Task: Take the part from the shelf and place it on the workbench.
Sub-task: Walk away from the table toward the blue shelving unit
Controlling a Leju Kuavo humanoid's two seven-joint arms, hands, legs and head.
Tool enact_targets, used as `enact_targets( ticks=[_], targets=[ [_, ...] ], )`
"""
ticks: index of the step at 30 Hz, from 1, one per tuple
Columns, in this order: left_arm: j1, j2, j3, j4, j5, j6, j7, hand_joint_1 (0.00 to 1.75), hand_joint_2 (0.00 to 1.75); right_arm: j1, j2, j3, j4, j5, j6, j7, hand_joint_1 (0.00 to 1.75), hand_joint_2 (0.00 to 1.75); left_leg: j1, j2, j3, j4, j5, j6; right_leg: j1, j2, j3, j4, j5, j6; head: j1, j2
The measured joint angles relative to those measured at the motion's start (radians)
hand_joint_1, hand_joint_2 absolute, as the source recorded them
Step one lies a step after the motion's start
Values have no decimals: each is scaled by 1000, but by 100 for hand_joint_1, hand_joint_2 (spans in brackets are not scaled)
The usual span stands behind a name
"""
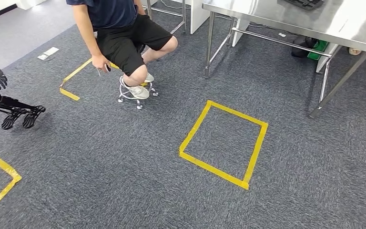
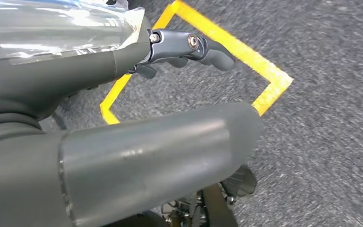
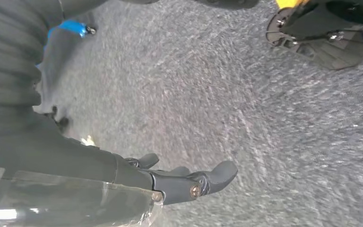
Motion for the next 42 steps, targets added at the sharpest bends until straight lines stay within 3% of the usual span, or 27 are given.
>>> enact_targets(
  ticks=[2,4,5,6,8,10,12,14,15,17,19,20,21,23,24,26,28,30,32,34,35,37,39,41,42],
  targets=[
    [-1,-1,2,0,0,-1,-2,0,0,2,0,0,0,1,0,-2,0,175,1,36,-63,138,-72,-5,4,-24,-4,1,1,-7,-3,0],
    [1,-2,3,0,0,-3,-5,0,0,4,-1,1,0,3,0,-3,0,175,4,47,-102,229,-101,-9,7,-51,-7,1,1,-8,-3,0],
    [2,-3,3,0,0,-3,-5,0,0,3,-1,1,0,4,0,-3,0,175,5,51,-92,217,-87,-10,8,-63,-8,1,1,-8,-3,0],
    [2,-3,3,0,0,-3,-6,0,0,2,-1,1,0,4,0,-4,0,175,6,60,-61,163,-58,-9,8,-74,-6,1,0,-8,-3,0],
    [1,-3,4,0,0,-3,-7,0,0,-1,-1,3,0,5,0,-4,0,175,4,101,23,15,-4,-5,13,-92,-2,3,-3,-4,-3,0],
    [-2,-4,5,-1,-1,-4,-9,0,0,-2,-2,4,0,6,0,-5,0,175,-2,125,61,-59,12,4,22,-107,1,4,-7,4,1,0],
    [-3,-4,6,-1,-1,-6,-9,0,0,-3,-3,5,0,8,0,-5,0,175,-7,106,57,-65,14,16,25,-125,4,2,-9,13,4,0],
    [-1,-4,6,-1,-1,-6,-10,0,0,-6,-4,6,-1,10,0,-5,0,175,-5,87,55,-71,21,30,22,-108,-5,22,-25,20,5,0],
    [-1,-5,7,-1,-2,-6,-11,0,0,-7,-5,6,-1,11,0,-5,0,175,-3,77,54,-74,26,37,20,-84,-23,60,-46,20,6,0],
    [-3,-6,7,-1,-3,-6,-12,0,0,-6,-6,6,-1,12,0,-2,0,175,-1,55,47,-74,32,46,17,-33,-88,197,-108,15,9,0],
    [-3,-8,7,-1,-6,-7,-10,0,0,-4,-6,6,-1,12,1,2,0,175,-3,28,42,-74,35,49,17,-19,-143,308,-142,17,9,0],
    [-2,-8,7,0,-8,-7,-10,0,0,-2,-6,6,0,13,2,3,0,175,-3,14,42,-73,36,49,16,-17,-144,307,-134,23,9,0],
    [-1,-9,7,0,-9,-7,-9,0,0,-2,-6,6,0,14,2,4,0,175,-4,0,42,-73,38,47,15,-14,-124,262,-109,31,9,0],
    [-1,-10,7,0,-10,-7,-8,0,0,-3,-6,6,0,16,2,5,0,175,-5,-24,43,-71,40,42,12,11,-55,113,-47,41,9,0],
    [-1,-11,7,0,-11,-7,-8,0,0,-4,-6,6,0,16,2,5,0,175,-6,-35,41,-70,42,38,11,25,-30,54,-25,39,9,0],
    [-1,-12,7,0,-12,-6,-7,0,0,-6,-6,6,-1,17,3,5,0,175,-9,-50,36,-70,46,28,14,38,-13,10,-10,27,7,0],
    [1,-12,7,0,-13,-4,-7,0,0,-8,-4,7,-1,18,4,5,0,175,-6,-57,29,-69,49,17,14,20,-11,10,-3,12,7,0],
    [3,-12,7,0,-15,-4,-10,0,0,-9,-4,7,-1,18,6,4,0,175,-6,-20,10,-29,20,8,10,0,-9,7,3,-3,4,0],
    [1,-12,7,0,-19,-6,-15,0,0,-8,-6,6,-1,15,7,2,0,175,-5,30,-42,88,-49,0,11,-22,-11,6,3,-11,0,0],
    [0,-14,7,0,-21,-8,-18,0,0,-3,-8,6,-1,10,9,2,0,175,-1,45,-97,211,-100,-6,14,-49,-13,6,2,-14,0,0],
    [1,-15,7,0,-22,-8,-19,0,0,-2,-10,6,0,6,9,2,0,175,1,48,-102,227,-98,-8,15,-62,-13,7,2,-14,0,0],
    [1,-16,7,0,-29,-12,-19,0,0,-1,-11,6,0,1,8,1,0,175,4,62,-53,142,-48,-8,15,-84,-12,7,0,-14,0,0],
    [-3,-16,7,-1,-38,-20,-18,0,0,-1,-11,5,0,-4,4,-2,0,175,1,107,25,0,-1,-1,21,-102,-9,7,-3,-10,0,0],
    [-8,-16,6,-1,-43,-28,-18,0,0,0,-12,5,0,-9,0,-5,0,175,-7,129,54,-61,10,10,28,-118,-7,7,-7,-1,2,0],
    [-9,-15,6,-1,-45,-31,-18,0,0,0,-13,4,-1,-10,-2,-6,0,175,-11,117,52,-61,12,16,29,-127,-5,6,-8,5,3,0]
  ],
)
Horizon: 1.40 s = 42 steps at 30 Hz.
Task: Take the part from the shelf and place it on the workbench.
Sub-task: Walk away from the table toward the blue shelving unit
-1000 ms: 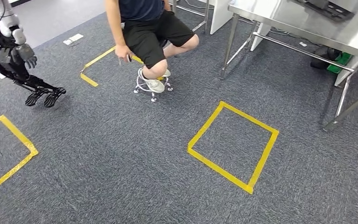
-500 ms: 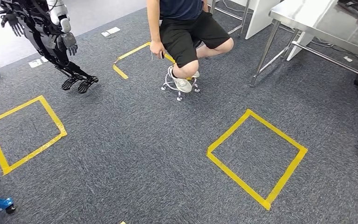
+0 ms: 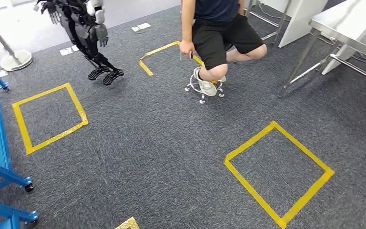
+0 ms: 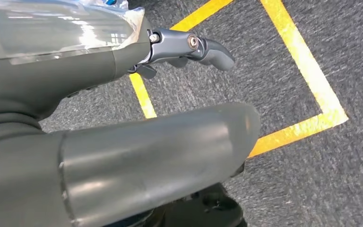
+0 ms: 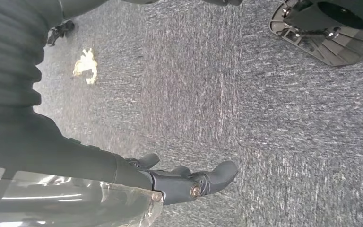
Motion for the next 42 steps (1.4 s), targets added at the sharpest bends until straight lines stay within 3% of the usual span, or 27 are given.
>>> enact_targets(
  ticks=[1,3,6,7,8,9,11,12,14,16,18,21,22,23,24,25,27,28,29,31,32,34,36,38,39,40,42],
  targets=[
    [0,1,0,0,-2,-2,0,0,0,0,0,0,0,-1,-1,0,0,175,-1,-11,0,-3,3,7,0,-8,2,0,-2,6,0,0],
    [0,2,0,0,-7,-6,0,0,0,1,-2,-2,0,-3,-3,-1,0,175,2,-33,0,-11,12,20,-3,20,-10,30,-24,13,2,0],
    [-5,4,-2,0,-15,-11,0,0,0,9,-3,-6,0,-8,-4,-1,0,175,5,-72,-5,-14,20,33,-7,98,-102,227,-111,6,7,0],
    [-5,4,-2,0,-17,-12,0,0,0,12,-3,-7,0,-9,-4,-1,0,175,5,-87,-6,-14,22,34,-8,106,-132,287,-130,7,8,0],
    [-5,4,-3,0,-18,-12,-1,0,0,16,-4,-8,0,-9,-4,-2,0,175,5,-102,-7,-14,22,34,-8,109,-144,306,-129,12,8,0],
    [-4,5,-4,0,-18,-13,-1,0,0,19,-4,-9,0,-10,-4,-2,0,175,5,-117,-6,-13,23,33,-10,111,-134,280,-110,20,8,0],
    [-3,5,-4,0,-19,-15,-1,0,0,21,-5,-10,0,-10,-5,-3,0,175,6,-145,-5,-12,25,29,-17,136,-71,133,-44,37,8,0],
    [-4,5,-5,0,-19,-16,-1,0,0,21,-6,-11,0,-10,-5,-3,0,175,4,-156,-6,-10,25,25,-19,150,-42,66,-18,38,8,0],
    [-4,6,-5,0,-21,-17,-1,0,0,20,-6,-13,0,-10,-5,-4,0,175,1,-172,-9,-8,26,15,-19,166,-18,8,2,30,7,0],
    [-2,6,-5,0,-24,-17,-1,0,0,19,-4,-15,0,-10,-7,-4,0,175,3,-184,-15,-8,29,5,-17,148,-15,8,7,15,6,0],
    [-1,7,-6,0,-27,-18,-1,0,0,19,-4,-15,0,-10,-11,-4,0,175,4,-158,-32,22,8,-5,-22,129,-12,4,13,-1,4,0],
    [-4,7,-6,0,-27,-18,-1,0,0,22,-4,-16,0,-10,-14,-4,0,175,6,-85,-119,208,-93,-15,-19,93,-14,2,14,-18,0,0],
    [-4,7,-6,0,-28,-19,-1,0,0,24,-4,-16,0,-10,-14,-4,0,175,9,-75,-148,270,-116,-18,-17,78,-15,2,14,-18,0,0],
    [-3,7,-7,0,-28,-19,0,0,0,25,-5,-16,0,-10,-14,-4,0,175,10,-71,-161,298,-120,-20,-16,65,-15,2,13,-19,0,0],
    [-2,7,-7,0,-28,-20,0,0,0,25,-5,-16,0,-10,-14,-4,0,175,12,-66,-153,285,-105,-20,-15,53,-16,2,13,-19,0,0],
    [-2,7,-7,0,-28,-20,0,0,0,24,-5,-16,0,-10,-14,-4,0,175,13,-59,-124,233,-76,-20,-15,42,-15,2,13,-19,0,0],
    [-4,8,-7,0,-28,-20,0,0,0,23,-4,-16,0,-10,-14,-4,0,175,12,-16,-39,83,-19,-15,-10,23,-12,3,9,-14,0,0],
    [-6,8,-7,0,-28,-20,0,0,0,23,-4,-16,0,-10,-14,-4,0,175,9,-1,-11,32,-5,-12,-6,15,-10,4,6,-10,2,0],
    [-8,8,-7,0,-28,-20,-1,0,0,22,-4,-16,0,-10,-14,-4,0,175,6,9,3,4,0,-8,-3,6,-8,4,3,-5,3,0],
    [-7,9,-7,0,-28,-20,-1,0,0,20,-3,-16,0,-10,-14,-4,0,175,1,-12,1,-3,1,1,-1,-12,-2,3,0,5,6,0],
    [-6,8,-7,0,-28,-20,-1,0,0,19,-2,-16,0,-9,-14,-4,0,175,1,-23,2,-6,5,6,-3,-8,-4,9,-5,10,6,0],
    [-6,8,-7,0,-29,-19,0,0,0,19,-2,-16,0,-9,-14,-5,0,175,5,-46,2,-12,14,20,-6,39,-31,71,-41,12,9,0],
    [-8,7,-8,0,-30,-17,0,0,0,22,-2,-16,0,-9,-14,-5,0,175,6,-71,-2,-13,19,27,-10,94,-97,211,-103,7,12,0],
    [-8,6,-9,0,-30,-17,0,0,0,26,-1,-16,0,-9,-13,-5,0,175,6,-101,-5,-12,20,28,-10,108,-148,310,-131,11,12,0],
    [-6,6,-10,0,-30,-17,0,0,0,27,-1,-17,0,-10,-13,-5,0,175,6,-116,-4,-11,20,28,-12,110,-145,298,-118,18,12,0],
    [-5,6,-10,0,-30,-16,0,0,0,28,-1,-17,0,-10,-13,-5,0,175,6,-131,-3,-10,21,27,-16,115,-121,241,-88,29,13,0],
    [-5,6,-10,0,-31,-16,0,0,0,28,-1,-17,0,-10,-13,-6,0,175,6,-158,-3,-7,20,20,-25,149,-55,89,-24,43,14,0]
  ],
)
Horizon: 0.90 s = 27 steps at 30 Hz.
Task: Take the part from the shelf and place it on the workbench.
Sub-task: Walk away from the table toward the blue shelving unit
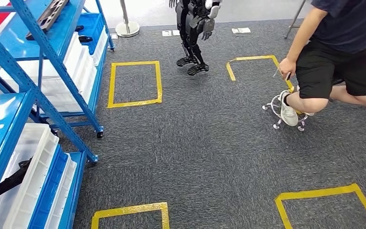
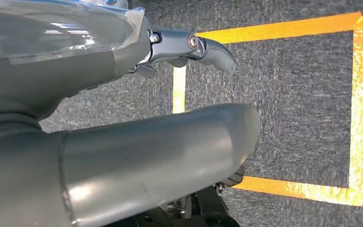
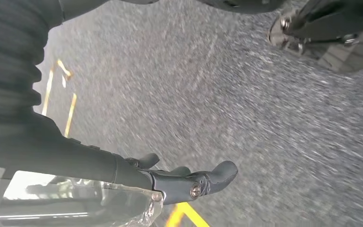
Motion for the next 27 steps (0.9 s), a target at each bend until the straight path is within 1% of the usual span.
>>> enact_targets(
  ticks=[1,2,4,5,6,7,8,9,10,11,12,13,14,15,16,17,18,19,20,21,22,23,24,25,26,27],
  targets=[
    [0,0,0,0,-1,1,0,0,0,0,1,0,0,0,0,-1,0,175,-1,-11,-2,2,0,-6,-2,13,21,-49,19,-1,0,0],
    [0,0,0,0,-2,2,0,0,0,-1,2,0,0,0,0,-2,0,175,-2,-19,-6,4,1,-12,-1,22,29,-68,25,-6,-1,0],
    [1,0,-1,0,-5,3,0,0,0,0,4,0,0,0,1,-3,0,175,0,-33,-12,3,4,-23,3,7,31,-68,28,-21,-3,0],
    [2,1,-1,0,-7,3,0,0,0,0,5,0,0,0,1,-3,0,175,2,-32,-15,6,3,-27,1,-2,31,-69,30,-28,-3,0],
    [3,1,-1,0,-8,3,0,0,0,0,5,-1,0,0,1,-4,0,175,3,-17,-21,18,-6,-31,0,-11,31,-71,33,-34,-4,0],
    [3,1,-1,0,-9,3,0,0,0,0,5,-1,0,0,1,-4,0,175,2,6,-34,45,-25,-34,-2,-20,31,-74,35,-39,-7,0],
    [3,1,-2,0,-9,4,0,0,0,1,5,-2,0,0,0,-4,0,175,2,35,-54,89,-53,-36,-2,-30,31,-74,36,-45,-9,0],
    [1,1,-2,0,-10,4,-1,0,0,2,5,-4,0,0,0,-4,0,175,1,59,-81,148,-85,-39,2,-41,30,-74,35,-49,-11,0],
    [0,1,-2,0,-10,4,-3,0,0,4,6,-5,0,0,0,-4,0,175,2,72,-111,212,-114,-41,4,-54,30,-74,34,-53,-12,0],
    [0,0,-2,0,-10,5,-5,0,0,6,6,-6,0,1,0,-4,0,175,3,79,-134,263,-132,-42,7,-68,30,-74,33,-56,-12,0],
    [1,0,-2,0,-10,6,-6,0,0,7,6,-7,0,2,0,-4,0,175,4,84,-144,286,-133,-42,9,-82,30,-74,32,-57,-12,0],
    [2,0,-2,0,-10,6,-8,0,0,7,6,-7,0,2,0,-4,0,175,4,89,-134,272,-118,-42,10,-95,30,-74,31,-58,-12,0],
    [3,0,-2,0,-10,7,-8,0,0,6,6,-7,0,3,0,-4,0,175,5,99,-104,219,-88,-40,10,-106,32,-74,30,-58,-12,0],
    [2,0,-2,0,-11,7,-9,0,0,4,6,-7,0,3,0,-4,0,175,4,125,-64,147,-60,-37,12,-116,34,-74,29,-57,-13,0],
    [1,0,-2,0,-12,7,-9,0,0,3,7,-8,0,3,0,-4,0,175,0,150,-28,83,-39,-33,16,-125,36,-73,27,-55,-12,0],
    [-2,1,-2,0,-13,7,-10,0,0,2,8,-8,0,3,0,-4,0,175,-3,169,-4,37,-27,-29,20,-135,38,-73,25,-52,-11,0],
    [-3,2,-2,0,-14,6,-10,0,0,1,8,-8,0,3,0,-4,0,175,-8,179,5,16,-25,-25,23,-144,40,-72,22,-48,-11,0],
    [-4,3,-2,0,-14,6,-11,0,0,1,8,-8,0,4,0,-4,0,175,-12,169,4,13,-24,-21,25,-155,42,-73,21,-45,-10,0],
    [-3,4,-2,0,-14,5,-11,0,0,0,8,-8,0,5,0,-4,0,175,-10,155,4,10,-21,-16,24,-159,42,-73,19,-41,-9,0],
    [-2,6,-2,0,-15,3,-11,0,0,0,8,-8,0,6,0,-5,0,175,-8,144,5,6,-17,-10,23,-146,40,-64,11,-37,-9,0],
    [-2,7,-2,0,-15,1,-11,0,0,0,7,-9,0,6,0,-5,0,175,-5,132,5,2,-13,-4,21,-122,30,-39,-4,-36,-8,0],
    [-3,7,-2,0,-17,-1,-12,0,0,0,7,-9,0,7,0,-5,0,175,-1,118,6,-1,-8,2,20,-91,9,9,-29,-36,-7,0],
    [-6,4,-2,0,-21,-1,-13,0,0,1,7,-10,0,10,0,-5,0,175,0,105,3,-1,-7,6,18,-63,-21,76,-60,-39,-6,0],
    [-9,-1,-2,0,-25,4,-15,0,0,2,7,-10,0,14,1,-2,0,175,0,90,0,-1,-5,8,17,-49,-55,149,-89,-41,-5,0],
    [-11,-10,-2,0,-30,12,-17,0,0,2,8,-11,0,18,2,2,0,175,0,74,-1,-1,-4,8,16,-44,-83,204,-107,-39,-4,0],
    [-12,-20,-3,0,-34,21,-20,0,0,2,9,-11,0,21,2,7,0,175,0,58,-2,0,-3,8,15,-42,-93,223,-107,-34,-4,0]
  ],
)
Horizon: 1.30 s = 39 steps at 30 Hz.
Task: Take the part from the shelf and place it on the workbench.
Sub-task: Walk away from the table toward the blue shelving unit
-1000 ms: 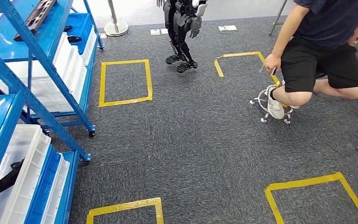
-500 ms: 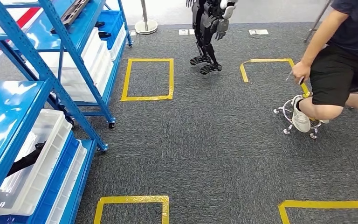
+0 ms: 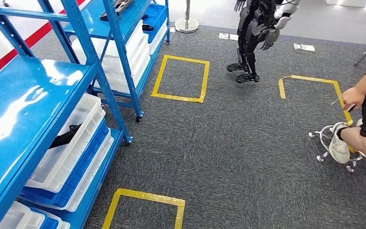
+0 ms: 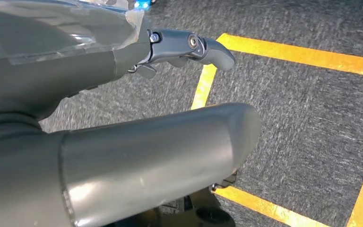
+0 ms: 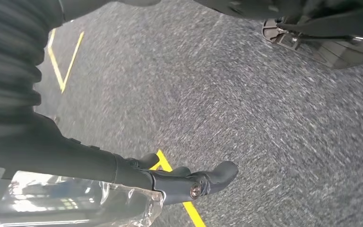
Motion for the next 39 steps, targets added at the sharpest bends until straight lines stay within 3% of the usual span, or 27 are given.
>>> enact_targets(
  ticks=[1,2,4,6,8,10,12,14,15,16,19,20,22,24,26,28,29,30,31,33,35,36,39],
  targets=[
    [-1,-10,0,0,-2,8,-2,0,0,-1,1,0,0,2,0,4,0,175,1,-16,1,1,1,-1,-2,3,13,-30,20,9,0,0],
    [-3,-19,-1,0,-4,15,-2,0,0,-3,1,0,0,4,-1,6,0,175,2,-30,2,2,1,-4,-6,11,44,-99,53,20,0,0],
    [-7,-31,-1,0,-4,28,3,0,0,-6,3,0,0,7,-1,8,0,175,1,-56,0,8,0,-14,-15,49,105,-239,108,33,1,0],
    [-9,-37,-1,0,-4,39,10,0,0,-10,6,0,0,10,0,8,0,175,-1,-73,-8,12,2,-26,-16,68,124,-285,124,25,1,0],
    [-9,-40,-1,0,-3,45,13,0,0,-13,8,0,0,12,2,10,0,175,1,-82,-14,12,4,-35,-15,49,125,-285,129,13,0,0],
    [-9,-43,-1,0,-3,47,13,0,0,-15,8,0,0,15,3,11,0,175,1,-46,-35,53,-23,-43,-17,28,125,-287,133,-2,-4,0],
    [-12,-47,-1,0,-3,48,11,0,0,-15,8,0,0,17,4,11,0,175,0,9,-93,178,-90,-48,-14,2,124,-288,132,-16,-8,0],
    [-14,-49,-1,0,-2,48,9,0,0,-13,7,0,0,17,4,11,0,175,1,28,-153,302,-137,-51,-7,-28,122,-288,130,-21,-9,0],
    [-13,-49,-1,0,-2,48,9,0,0,-13,7,0,0,17,5,11,0,175,1,31,-158,316,-133,-49,-5,-41,122,-287,130,-22,-10,0],
    [-12,-50,-1,0,-2,48,8,0,0,-14,6,0,0,17,5,11,0,131,0,34,-138,280,-108,-47,-4,-51,123,-287,129,-23,-10,0],
    [-14,-50,-1,0,-1,51,0,0,0,-22,7,0,0,24,4,11,0,0,-5,56,-24,71,-27,-30,2,-70,126,-287,125,-22,-9,0],
    [-15,-50,-1,0,-1,53,-4,0,0,-25,7,0,0,27,2,11,0,0,-8,61,-4,33,-20,-26,5,-72,126,-287,125,-20,-9,0],
    [-14,-51,-1,0,0,56,-12,0,0,-32,8,0,0,31,-2,11,0,0,-14,61,0,17,-19,-19,7,-78,126,-288,126,-12,-9,0],
    [-13,-52,0,0,0,56,-17,0,0,-34,6,0,0,32,-3,10,0,0,-9,56,6,5,-11,-9,6,-61,120,-276,118,-4,-9,0],
    [-17,-54,0,0,-1,53,-19,0,0,-34,4,0,0,30,-3,10,0,0,-1,49,11,-5,-4,-1,3,-24,82,-196,78,-2,-7,0],
    [-19,-56,0,0,-4,54,-18,0,0,-30,3,0,0,28,-3,11,0,0,0,39,9,-5,-3,2,-1,-4,14,-57,26,-2,-6,0],
    [-19,-56,0,0,-5,56,-17,0,0,-29,2,0,0,27,-3,13,0,0,0,34,9,-4,-3,2,-5,-2,-12,-10,14,3,-6,0],
    [-19,-57,0,0,-5,58,-16,0,0,-28,1,0,0,27,-3,15,0,0,1,29,10,-4,-3,1,-8,-1,-17,-4,21,12,-6,0],
    [-18,-57,0,0,-6,60,-15,0,0,-27,-1,0,0,26,-3,16,0,0,3,23,11,-3,-4,-1,-13,-1,-1,-44,45,24,-6,0],
    [-19,-58,0,0,-7,60,-15,0,0,-25,-3,0,0,25,-3,18,0,0,5,13,13,4,-8,-10,-21,2,64,-187,107,46,-5,0],
    [-22,-59,0,0,-7,61,-14,0,0,-25,-2,0,0,26,-3,19,0,0,3,7,10,12,-15,-21,-25,7,102,-273,137,43,-4,0],
    [-22,-59,0,0,-8,61,-13,0,0,-25,-1,0,0,27,-3,19,0,0,1,6,8,15,-16,-18,-25,9,105,-280,138,36,-4,0],
    [-23,-58,0,0,-8,65,-10,0,0,-24,0,-1,0,33,-3,22,0,0,1,5,7,14,-12,16,-24,9,106,-282,142,27,-4,0]
  ],
)
